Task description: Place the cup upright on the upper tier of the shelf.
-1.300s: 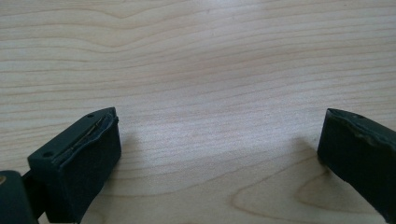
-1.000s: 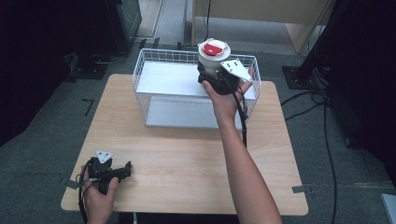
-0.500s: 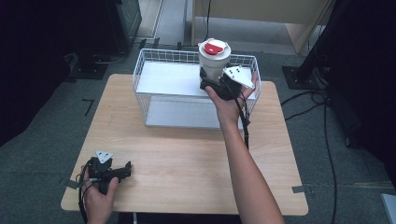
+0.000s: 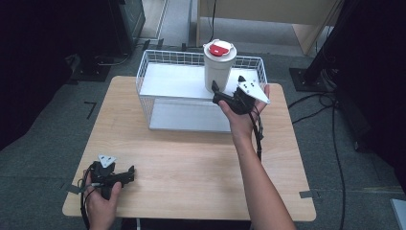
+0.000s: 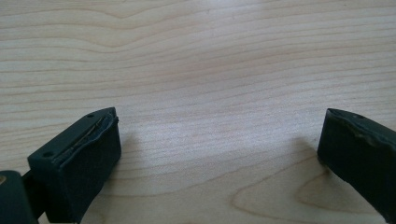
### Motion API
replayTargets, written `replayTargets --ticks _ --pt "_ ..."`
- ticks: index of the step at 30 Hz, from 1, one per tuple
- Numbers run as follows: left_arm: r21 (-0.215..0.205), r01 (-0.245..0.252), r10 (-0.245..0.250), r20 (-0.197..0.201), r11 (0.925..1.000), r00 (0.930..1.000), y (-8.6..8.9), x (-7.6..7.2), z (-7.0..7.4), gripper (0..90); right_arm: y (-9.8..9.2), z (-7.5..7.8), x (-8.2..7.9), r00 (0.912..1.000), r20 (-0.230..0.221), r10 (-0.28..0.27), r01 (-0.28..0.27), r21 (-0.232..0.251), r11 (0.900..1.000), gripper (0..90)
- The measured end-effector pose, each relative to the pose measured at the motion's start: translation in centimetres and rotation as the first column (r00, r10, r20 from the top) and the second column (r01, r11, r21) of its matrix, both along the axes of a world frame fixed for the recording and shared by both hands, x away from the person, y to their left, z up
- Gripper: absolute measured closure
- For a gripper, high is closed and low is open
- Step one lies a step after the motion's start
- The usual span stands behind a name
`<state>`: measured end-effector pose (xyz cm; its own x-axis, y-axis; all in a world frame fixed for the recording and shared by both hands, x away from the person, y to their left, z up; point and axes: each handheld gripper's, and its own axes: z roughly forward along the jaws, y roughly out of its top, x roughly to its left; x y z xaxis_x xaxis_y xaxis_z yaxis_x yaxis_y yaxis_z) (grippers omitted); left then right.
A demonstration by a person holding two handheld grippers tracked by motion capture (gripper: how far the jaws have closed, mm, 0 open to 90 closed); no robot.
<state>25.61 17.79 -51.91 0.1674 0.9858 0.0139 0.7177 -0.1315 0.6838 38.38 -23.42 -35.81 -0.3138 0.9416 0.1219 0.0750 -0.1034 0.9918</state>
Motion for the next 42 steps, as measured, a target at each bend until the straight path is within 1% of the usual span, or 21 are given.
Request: replayTargets --ticks 2,5,8,21,23,30,37,38,42 --pt "0.003 0.002 -0.002 0.0 1.0 1.0 0.0 0.0 0.0 0.0 -0.3 -0.2 -0.6 1.0 0.001 -0.001 0.001 0.0 1.0 4.3" --pt "0.001 0.0 0.0 0.001 1.0 1.0 0.0 0.0 0.0 0.0 -0.8 -0.5 -1.3 1.0 0.005 0.0 0.0 -0.017 1.0 4.3" --pt "-0.001 -0.001 0.001 0.001 1.0 1.0 0.0 0.0 0.0 0.0 -1.3 -0.9 -2.0 1.0 0.004 0.004 -0.004 -0.022 1.0 4.3" --pt "0.003 0.002 -0.002 -0.001 1.0 1.0 0.0 0.0 0.0 0.0 -3.1 -2.7 -5.0 0.9999 -0.011 0.01 -0.01 -0.036 0.999 4.3" --pt "0.001 0.0 0.0 0.001 1.0 1.0 0.0 0.0 0.0 0.0 -3.4 -2.9 -5.3 0.9999 -0.009 0.007 -0.007 -0.046 0.999 4.3" --pt "0.001 0.0 0.0 0.001 1.0 1.0 0.0 0.0 0.0 0.0 -4.5 -4.1 -6.5 0.9997 -0.025 0.003 -0.004 -0.055 0.998 4.3" --pt "-0.001 -0.001 0.001 0.001 1.0 1.0 0.0 0.0 0.0 0.0 -5.6 -5.4 -7.5 0.9989 -0.045 -0.015 0.012 -0.067 0.998 4.3" --pt "-0.001 -0.001 0.001 0.001 1.0 1.0 0.0 0.0 0.0 0.0 -5.7 -5.5 -7.7 0.9983 -0.055 -0.02 0.017 -0.062 0.998 4.3" --pt "0.0 0.001 -0.001 -0.001 1.0 1.0 0.0 0.0 0.0 0.0 -6.4 -6.2 -8.1 0.9973 -0.067 -0.029 0.025 -0.064 0.998 4.3"
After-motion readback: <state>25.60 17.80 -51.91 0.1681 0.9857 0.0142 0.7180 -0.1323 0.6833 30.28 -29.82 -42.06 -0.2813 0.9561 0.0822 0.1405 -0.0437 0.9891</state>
